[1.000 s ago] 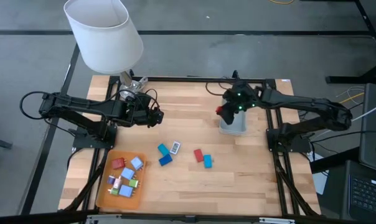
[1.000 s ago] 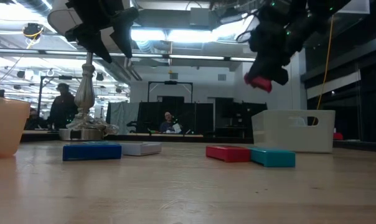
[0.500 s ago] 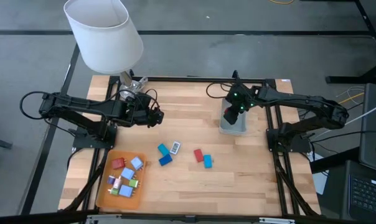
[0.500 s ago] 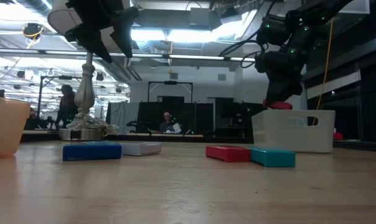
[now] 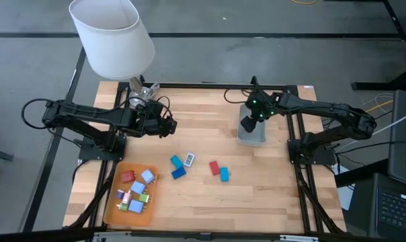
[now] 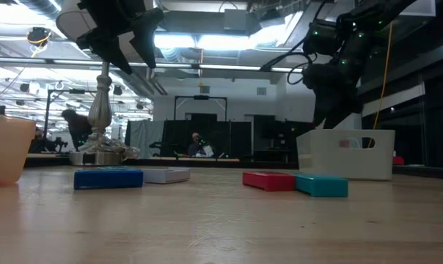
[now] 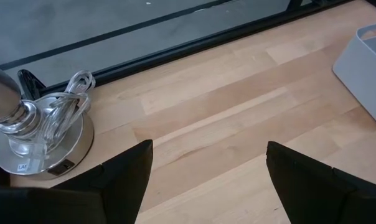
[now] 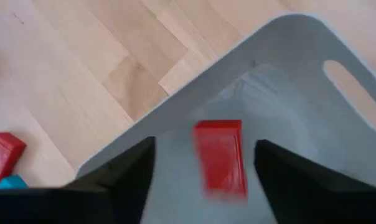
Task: Pick & Place Office items
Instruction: Put the top right red digital timer into the grey bin, then put the left blue digital timer into the grey bin
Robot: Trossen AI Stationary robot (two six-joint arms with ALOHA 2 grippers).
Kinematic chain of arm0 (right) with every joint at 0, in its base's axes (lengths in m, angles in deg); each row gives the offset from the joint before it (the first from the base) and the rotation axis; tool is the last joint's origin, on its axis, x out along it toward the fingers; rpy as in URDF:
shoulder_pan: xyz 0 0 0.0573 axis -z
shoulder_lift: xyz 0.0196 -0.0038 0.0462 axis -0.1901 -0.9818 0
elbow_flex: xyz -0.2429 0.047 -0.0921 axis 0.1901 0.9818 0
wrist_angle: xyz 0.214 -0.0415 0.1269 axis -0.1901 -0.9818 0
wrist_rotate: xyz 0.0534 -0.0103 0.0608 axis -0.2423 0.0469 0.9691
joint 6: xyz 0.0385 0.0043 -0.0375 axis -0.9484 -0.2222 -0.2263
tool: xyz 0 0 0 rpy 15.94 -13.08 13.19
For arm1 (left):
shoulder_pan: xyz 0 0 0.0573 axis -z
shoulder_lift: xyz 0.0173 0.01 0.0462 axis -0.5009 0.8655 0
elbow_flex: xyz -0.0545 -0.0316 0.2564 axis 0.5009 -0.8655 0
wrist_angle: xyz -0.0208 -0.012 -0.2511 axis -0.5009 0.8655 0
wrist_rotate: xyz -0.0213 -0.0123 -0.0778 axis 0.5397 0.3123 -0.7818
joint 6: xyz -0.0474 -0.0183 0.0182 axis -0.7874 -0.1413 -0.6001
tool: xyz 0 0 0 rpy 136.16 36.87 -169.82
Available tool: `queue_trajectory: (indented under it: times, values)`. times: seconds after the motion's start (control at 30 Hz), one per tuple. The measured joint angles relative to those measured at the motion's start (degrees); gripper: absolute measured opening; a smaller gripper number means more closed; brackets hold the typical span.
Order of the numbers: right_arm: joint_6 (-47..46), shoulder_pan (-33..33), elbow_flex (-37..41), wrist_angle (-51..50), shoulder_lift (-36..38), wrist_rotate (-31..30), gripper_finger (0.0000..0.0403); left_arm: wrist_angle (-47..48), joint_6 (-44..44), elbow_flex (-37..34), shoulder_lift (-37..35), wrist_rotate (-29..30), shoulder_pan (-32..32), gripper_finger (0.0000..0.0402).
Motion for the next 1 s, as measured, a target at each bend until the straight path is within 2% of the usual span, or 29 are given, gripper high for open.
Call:
queue_trajectory:
  times: [0.1, 0.2, 0.43, 0.67, 0.8, 1.0]
  values:
    - [-2.4, -0.1, 0.0, 0.0, 0.0, 0.0, 0.0301, 0.0, 0.0, 0.0, 0.0, 0.0, 0.0, 0.0306]
    - [-4.4, -0.8, 0.0, 0.0, 0.0, 0.0, 0.0315, 0.0, 0.4, 0.0, 0.0, 0.0, 0.0, 0.0306]
    - [-13.9, -4.8, -1.6, 1.7, 1.8, 4.5, 0.0286, 0.0, 0.9, 0.0, 0.0, -0.2, 0.0, 0.0306]
    - [-24.4, -14.3, -9.9, 9.2, 2.4, 8.9, 0.0263, 0.0, 1.1, 0.0, 0.0, -0.2, 0.0, 0.0306]
    - [-31.2, -21.2, -12.5, 13.1, 2.3, 7.3, 0.0263, -0.2, 1.9, 0.0, 0.0, -0.6, 0.0, 0.0306]
    - [-44.3, -30.5, -12.5, 13.4, 1.0, -1.4, 0.0263, -4.3, 5.7, 0.0, 0.0, -2.6, 0.0, 0.0306]
